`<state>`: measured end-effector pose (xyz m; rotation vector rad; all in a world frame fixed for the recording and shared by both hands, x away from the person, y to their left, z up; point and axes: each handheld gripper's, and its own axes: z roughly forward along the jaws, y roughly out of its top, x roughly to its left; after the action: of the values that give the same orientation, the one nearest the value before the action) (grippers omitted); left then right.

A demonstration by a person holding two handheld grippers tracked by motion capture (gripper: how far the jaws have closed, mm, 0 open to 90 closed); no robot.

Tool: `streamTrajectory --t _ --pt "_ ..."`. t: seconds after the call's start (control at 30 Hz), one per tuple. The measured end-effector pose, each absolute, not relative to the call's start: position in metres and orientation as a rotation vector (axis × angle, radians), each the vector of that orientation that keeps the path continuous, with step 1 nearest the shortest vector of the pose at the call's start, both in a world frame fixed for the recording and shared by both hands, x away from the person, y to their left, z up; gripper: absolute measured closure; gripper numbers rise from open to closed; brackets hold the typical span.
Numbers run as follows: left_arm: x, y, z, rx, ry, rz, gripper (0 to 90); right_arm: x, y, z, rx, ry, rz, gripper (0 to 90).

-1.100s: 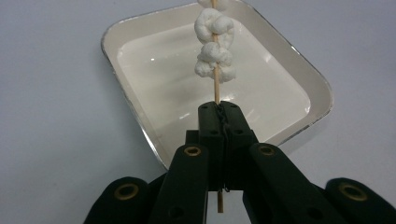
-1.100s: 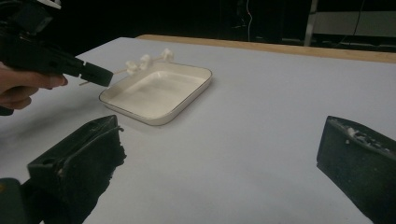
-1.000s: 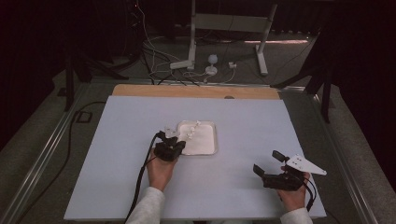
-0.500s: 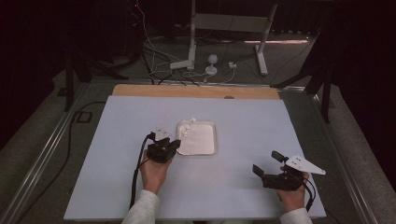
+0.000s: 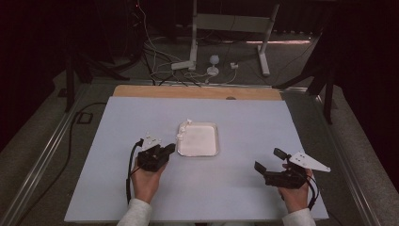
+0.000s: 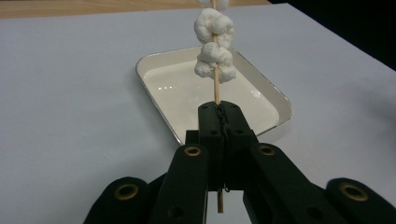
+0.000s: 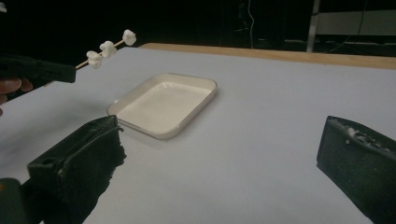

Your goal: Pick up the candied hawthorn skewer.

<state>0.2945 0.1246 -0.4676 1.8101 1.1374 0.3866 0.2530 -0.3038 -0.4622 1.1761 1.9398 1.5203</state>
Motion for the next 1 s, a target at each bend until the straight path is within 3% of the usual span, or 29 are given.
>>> streamTrajectory --t 1.0 --pt "0.279 0.133 -0.465 1.790 1.044 0.406 89.9 0.323 -0.215 -0.413 1.051 2.092 1.648 0.0"
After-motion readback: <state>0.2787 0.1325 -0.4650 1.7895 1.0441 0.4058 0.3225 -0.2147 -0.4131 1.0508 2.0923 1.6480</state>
